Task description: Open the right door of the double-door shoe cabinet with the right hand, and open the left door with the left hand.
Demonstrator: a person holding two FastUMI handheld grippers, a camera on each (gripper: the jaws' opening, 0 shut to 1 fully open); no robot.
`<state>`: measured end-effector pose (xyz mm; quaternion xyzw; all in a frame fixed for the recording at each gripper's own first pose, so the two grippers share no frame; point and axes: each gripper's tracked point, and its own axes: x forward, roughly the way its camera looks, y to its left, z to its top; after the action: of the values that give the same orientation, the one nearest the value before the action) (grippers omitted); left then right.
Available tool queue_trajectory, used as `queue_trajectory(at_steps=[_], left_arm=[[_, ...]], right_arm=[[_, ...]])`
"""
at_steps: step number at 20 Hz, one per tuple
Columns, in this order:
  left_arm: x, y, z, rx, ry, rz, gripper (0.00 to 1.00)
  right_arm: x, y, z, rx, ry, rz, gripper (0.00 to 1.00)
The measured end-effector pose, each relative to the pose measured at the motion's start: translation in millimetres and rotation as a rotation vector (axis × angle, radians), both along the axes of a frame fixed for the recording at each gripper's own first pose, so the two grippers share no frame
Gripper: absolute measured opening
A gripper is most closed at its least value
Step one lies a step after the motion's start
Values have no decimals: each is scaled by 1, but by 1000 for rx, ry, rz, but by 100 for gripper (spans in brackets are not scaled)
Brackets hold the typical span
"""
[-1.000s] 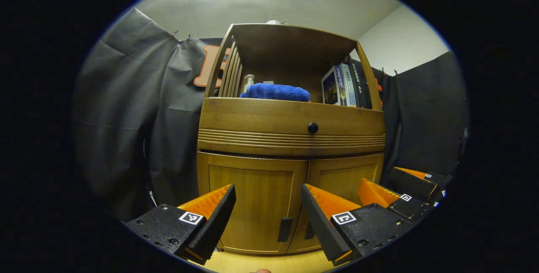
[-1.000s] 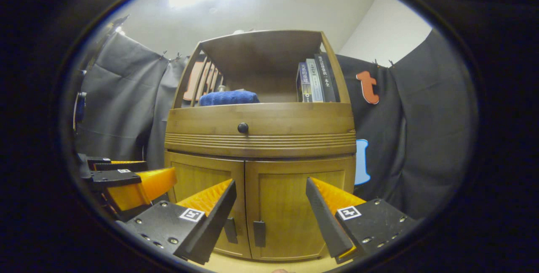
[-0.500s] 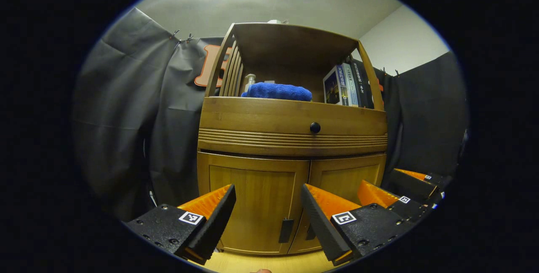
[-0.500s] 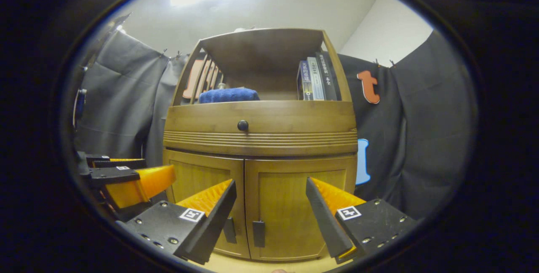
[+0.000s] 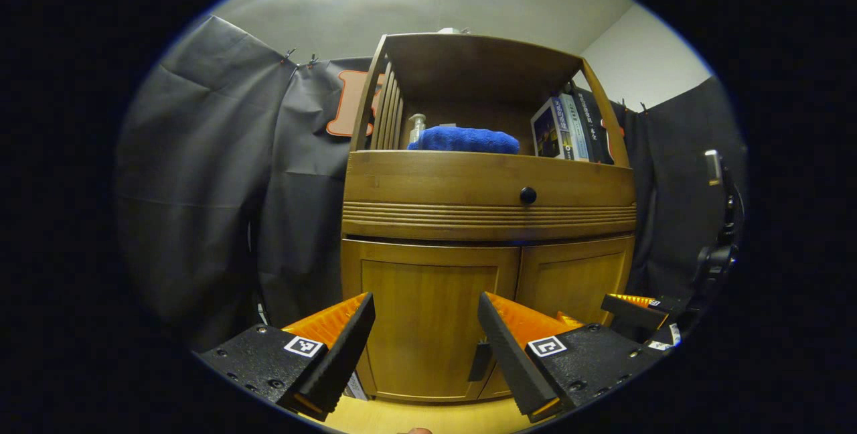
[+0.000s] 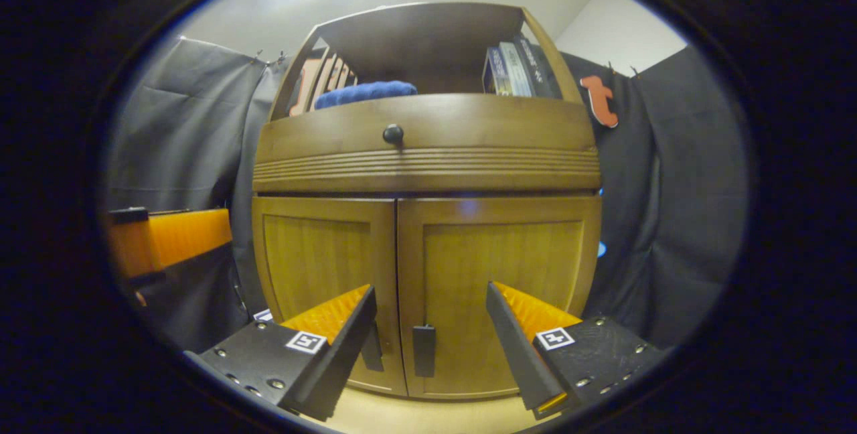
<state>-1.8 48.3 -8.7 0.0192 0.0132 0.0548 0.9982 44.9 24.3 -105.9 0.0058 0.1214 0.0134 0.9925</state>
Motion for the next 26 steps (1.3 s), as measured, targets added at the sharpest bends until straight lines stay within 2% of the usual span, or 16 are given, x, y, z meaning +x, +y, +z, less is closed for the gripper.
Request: queue_trajectory(at_steps=[1, 2, 3, 4, 7, 9, 11, 12, 14, 15, 16, 20, 21, 24, 26], left_arm=[[-2, 6, -4, 3, 10, 15, 95], [-3, 13, -6, 5, 19, 32, 92], [-5, 20, -9, 6, 26, 48, 95], [-6, 27, -10, 8, 31, 64, 92], [-10, 48, -12, 16, 35, 114, 92], [-11, 58, -15, 16, 42, 139, 92], [-12, 66, -19, 13, 51, 156, 92], [-11, 68, -20, 11, 55, 162, 96], [-11, 72, -24, 10, 65, 169, 96], [-10, 74, -25, 10, 68, 172, 96], [-10, 73, -27, 9, 71, 174, 95], [-7, 71, -29, 3, 80, 172, 96], [-6, 70, -29, 3, 81, 172, 95], [-4, 66, -28, 0, 82, 163, 96], [-4, 63, -27, 1, 80, 158, 92]], right_arm=[[3, 2, -11, -4, 32, -5, 89], [8, 4, -22, -7, 65, -5, 84], [12, 7, -33, -9, 99, -4, 84], [14, 10, -43, -12, 129, -2, 84], [29, 9, -63, -29, 172, -19, 65], [36, 11, -75, -47, 190, -22, 63], [45, 14, -88, -56, 207, -16, 52], [46, 14, -94, -62, 216, -17, 52], [49, 14, -101, -77, 227, -32, 52], [58, 12, -103, -77, 231, -34, 41], [56, 12, -106, -75, 238, -39, 38], [63, 11, -116, -50, 244, -77, 38], [56, 13, -114, -56, 253, -73, 31], [56, 10, -110, -67, 238, -89, 27], [54, 11, -112, -57, 242, -87, 31]])
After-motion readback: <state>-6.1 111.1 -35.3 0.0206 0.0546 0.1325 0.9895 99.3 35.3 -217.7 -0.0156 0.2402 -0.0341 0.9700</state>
